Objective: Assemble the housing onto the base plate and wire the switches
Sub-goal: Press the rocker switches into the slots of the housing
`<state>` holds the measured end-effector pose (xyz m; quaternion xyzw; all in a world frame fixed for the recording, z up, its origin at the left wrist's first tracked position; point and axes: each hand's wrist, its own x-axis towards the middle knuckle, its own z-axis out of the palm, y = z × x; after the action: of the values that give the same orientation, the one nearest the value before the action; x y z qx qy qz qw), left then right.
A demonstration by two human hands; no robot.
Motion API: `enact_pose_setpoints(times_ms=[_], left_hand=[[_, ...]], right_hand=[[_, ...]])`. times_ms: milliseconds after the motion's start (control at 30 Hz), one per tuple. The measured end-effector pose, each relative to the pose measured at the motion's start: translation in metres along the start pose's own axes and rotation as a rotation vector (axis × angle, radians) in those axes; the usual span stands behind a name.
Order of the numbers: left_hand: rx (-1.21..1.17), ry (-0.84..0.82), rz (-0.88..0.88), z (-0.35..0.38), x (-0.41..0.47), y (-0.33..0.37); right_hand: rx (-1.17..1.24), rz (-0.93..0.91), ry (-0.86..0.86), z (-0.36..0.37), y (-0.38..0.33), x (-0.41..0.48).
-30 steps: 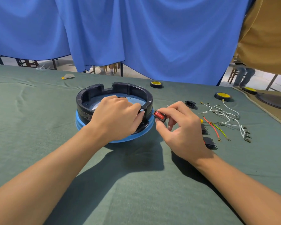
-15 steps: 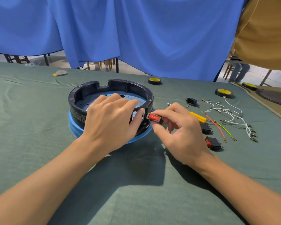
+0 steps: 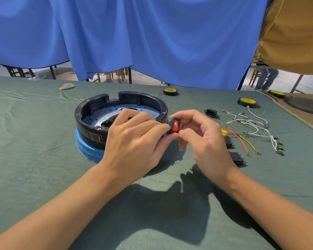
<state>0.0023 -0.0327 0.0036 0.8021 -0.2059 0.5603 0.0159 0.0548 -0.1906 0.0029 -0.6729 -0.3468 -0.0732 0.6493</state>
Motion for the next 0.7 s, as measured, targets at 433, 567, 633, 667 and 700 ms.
enact_pose_setpoints(times_ms=[433, 567, 633, 667, 700], left_hand=[[-0.180, -0.050, -0.067, 0.001, -0.003, -0.006], [-0.105, -0.100, -0.016, -0.001, -0.003, -0.011], [0.026, -0.097, -0.062, -0.003, -0.001, -0.017], [0.088, -0.108, -0.113, -0.005, 0.000, -0.020], [0.140, -0.138, -0.155, -0.005, -0.001, -0.023]], right_hand=[[-0.268, -0.189, 0.063, 0.004, -0.005, -0.006], [-0.351, -0.165, 0.105, 0.004, 0.002, -0.005], [-0.372, -0.134, 0.120, 0.004, 0.004, -0.003], [-0.371, -0.121, 0.129, 0.004, 0.006, -0.003], [-0.364, -0.111, 0.131, 0.005, 0.007, -0.003]])
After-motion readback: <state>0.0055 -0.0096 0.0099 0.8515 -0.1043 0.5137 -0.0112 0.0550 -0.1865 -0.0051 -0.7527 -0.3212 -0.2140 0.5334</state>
